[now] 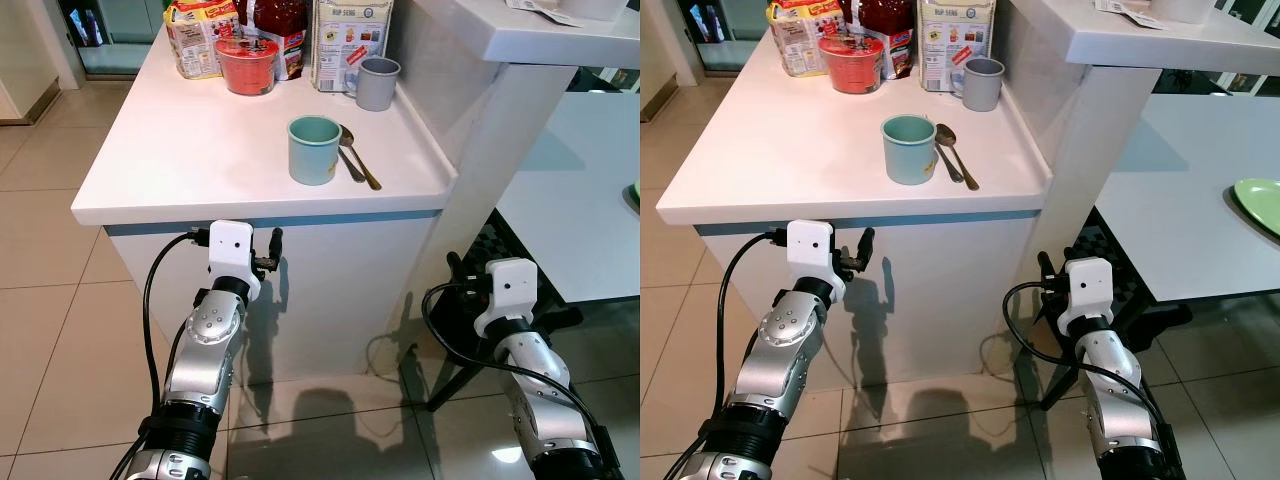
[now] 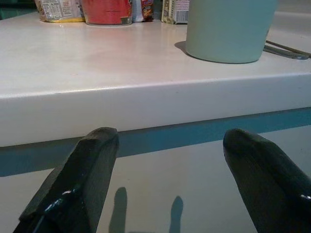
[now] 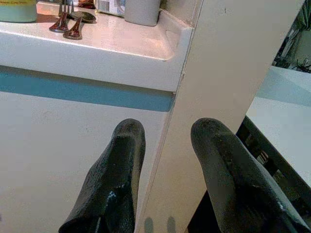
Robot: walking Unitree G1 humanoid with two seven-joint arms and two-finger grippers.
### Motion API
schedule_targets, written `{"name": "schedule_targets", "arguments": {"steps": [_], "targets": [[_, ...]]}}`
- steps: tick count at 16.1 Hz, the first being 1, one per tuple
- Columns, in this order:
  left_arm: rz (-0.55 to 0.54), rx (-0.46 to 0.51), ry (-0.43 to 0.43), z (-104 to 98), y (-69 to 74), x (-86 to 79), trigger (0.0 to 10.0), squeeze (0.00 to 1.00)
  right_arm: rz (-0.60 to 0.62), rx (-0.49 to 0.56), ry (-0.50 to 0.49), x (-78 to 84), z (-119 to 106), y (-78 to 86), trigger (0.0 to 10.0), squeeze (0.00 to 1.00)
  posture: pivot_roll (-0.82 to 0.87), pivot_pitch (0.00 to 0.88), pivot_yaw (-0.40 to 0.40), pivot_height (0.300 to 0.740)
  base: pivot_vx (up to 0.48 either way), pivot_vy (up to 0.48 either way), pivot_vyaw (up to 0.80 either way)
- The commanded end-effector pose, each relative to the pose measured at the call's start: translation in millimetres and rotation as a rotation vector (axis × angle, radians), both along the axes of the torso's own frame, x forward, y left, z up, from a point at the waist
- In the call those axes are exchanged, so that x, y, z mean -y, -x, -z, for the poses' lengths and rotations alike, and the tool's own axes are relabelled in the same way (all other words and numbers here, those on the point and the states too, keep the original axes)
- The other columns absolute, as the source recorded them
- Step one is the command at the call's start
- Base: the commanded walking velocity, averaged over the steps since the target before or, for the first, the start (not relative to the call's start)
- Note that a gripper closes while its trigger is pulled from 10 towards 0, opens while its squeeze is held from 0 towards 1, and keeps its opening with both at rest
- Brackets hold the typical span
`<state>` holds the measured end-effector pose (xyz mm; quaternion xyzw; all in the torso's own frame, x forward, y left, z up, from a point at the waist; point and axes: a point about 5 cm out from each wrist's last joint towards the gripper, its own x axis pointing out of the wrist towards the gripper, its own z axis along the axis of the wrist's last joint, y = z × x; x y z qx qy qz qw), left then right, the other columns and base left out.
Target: Setting the table
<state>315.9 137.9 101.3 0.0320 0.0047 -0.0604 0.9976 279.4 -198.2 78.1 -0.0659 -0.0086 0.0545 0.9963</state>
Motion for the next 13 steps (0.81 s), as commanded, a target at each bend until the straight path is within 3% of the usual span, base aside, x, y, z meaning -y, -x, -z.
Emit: {"name": "schedule_targets", "arguments": {"steps": [1, 13], "targets": [[0.014, 0.016, -0.007, -4.2, -3.4, 3.3, 10.0, 0.00, 0.018, -0.001, 0.008, 3.7, -1.2, -1.6, 10.0, 0.00, -0.01, 0.000, -0.041, 0.740, 0.000, 0.000, 0.00], [0.027, 0.028, -0.011, -6.2, -4.7, 5.2, 10.0, 0.00, 0.017, 0.003, 0.006, 1.5, 0.2, -0.3, 10.0, 0.00, -0.01, 0.000, -0.038, 0.740, 0.000, 0.000, 0.00]]}}
